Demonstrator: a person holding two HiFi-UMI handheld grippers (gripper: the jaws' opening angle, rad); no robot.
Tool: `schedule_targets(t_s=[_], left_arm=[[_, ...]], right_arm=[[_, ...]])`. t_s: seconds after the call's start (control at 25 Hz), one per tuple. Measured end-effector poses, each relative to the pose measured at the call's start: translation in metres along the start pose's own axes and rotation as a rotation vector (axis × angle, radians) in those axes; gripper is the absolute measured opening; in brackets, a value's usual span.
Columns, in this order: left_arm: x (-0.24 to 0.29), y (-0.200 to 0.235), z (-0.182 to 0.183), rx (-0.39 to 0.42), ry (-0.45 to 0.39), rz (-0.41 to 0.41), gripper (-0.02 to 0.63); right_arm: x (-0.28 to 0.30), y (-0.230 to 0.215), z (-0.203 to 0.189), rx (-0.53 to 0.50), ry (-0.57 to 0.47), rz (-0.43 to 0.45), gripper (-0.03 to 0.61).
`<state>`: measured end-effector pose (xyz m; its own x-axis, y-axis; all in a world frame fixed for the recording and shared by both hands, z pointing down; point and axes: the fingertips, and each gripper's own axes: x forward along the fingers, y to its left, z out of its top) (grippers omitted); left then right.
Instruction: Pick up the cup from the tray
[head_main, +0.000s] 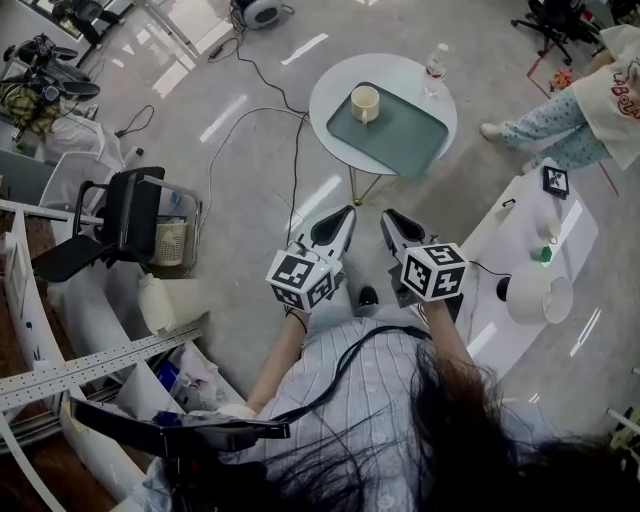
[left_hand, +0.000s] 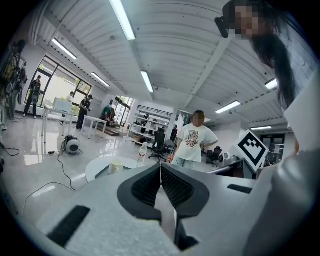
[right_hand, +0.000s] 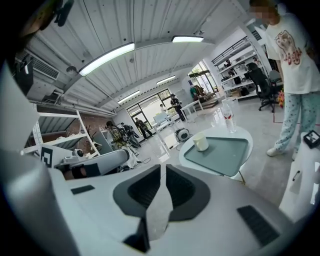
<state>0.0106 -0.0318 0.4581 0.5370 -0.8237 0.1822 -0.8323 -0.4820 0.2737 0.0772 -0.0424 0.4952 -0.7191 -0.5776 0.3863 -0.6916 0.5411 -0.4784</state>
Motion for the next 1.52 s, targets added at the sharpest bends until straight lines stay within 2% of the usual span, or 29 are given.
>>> schedule_targets(t_s=[0.28,0.52,0.68,1.12,1.28,1.52], left_arm=[[0.033,0.042,0.009,0.01,0.032,-0.042,0.014],[0.062,0.094,0.023,0.018,0.058,-0.088,0.014],[0.079,0.123,0.029,0.015,0.079,-0.116,0.014],[0.119,0.182,0.016,0.001,0.176,-0.188,0.014],[0.136,0.194,0.013,0.008,0.203,-0.223,0.014],[0.165,0.203,0.021,0.008,0.217,-0.272,0.014]], right_arm=[[0.038,-0.023,0.026,0.022,-0.04,-0.055,0.051],[0.094,-0.038,0.052,-0.008,-0.037,-0.104,0.052],[0.13,-0.051,0.064,0.009,-0.023,-0.13,0.052],[0.221,-0.11,0.075,0.053,0.02,-0.239,0.065],[0.252,-0.132,0.075,0.039,0.063,-0.243,0.131],[0.285,-0.165,0.071,0.015,0.132,-0.3,0.34]])
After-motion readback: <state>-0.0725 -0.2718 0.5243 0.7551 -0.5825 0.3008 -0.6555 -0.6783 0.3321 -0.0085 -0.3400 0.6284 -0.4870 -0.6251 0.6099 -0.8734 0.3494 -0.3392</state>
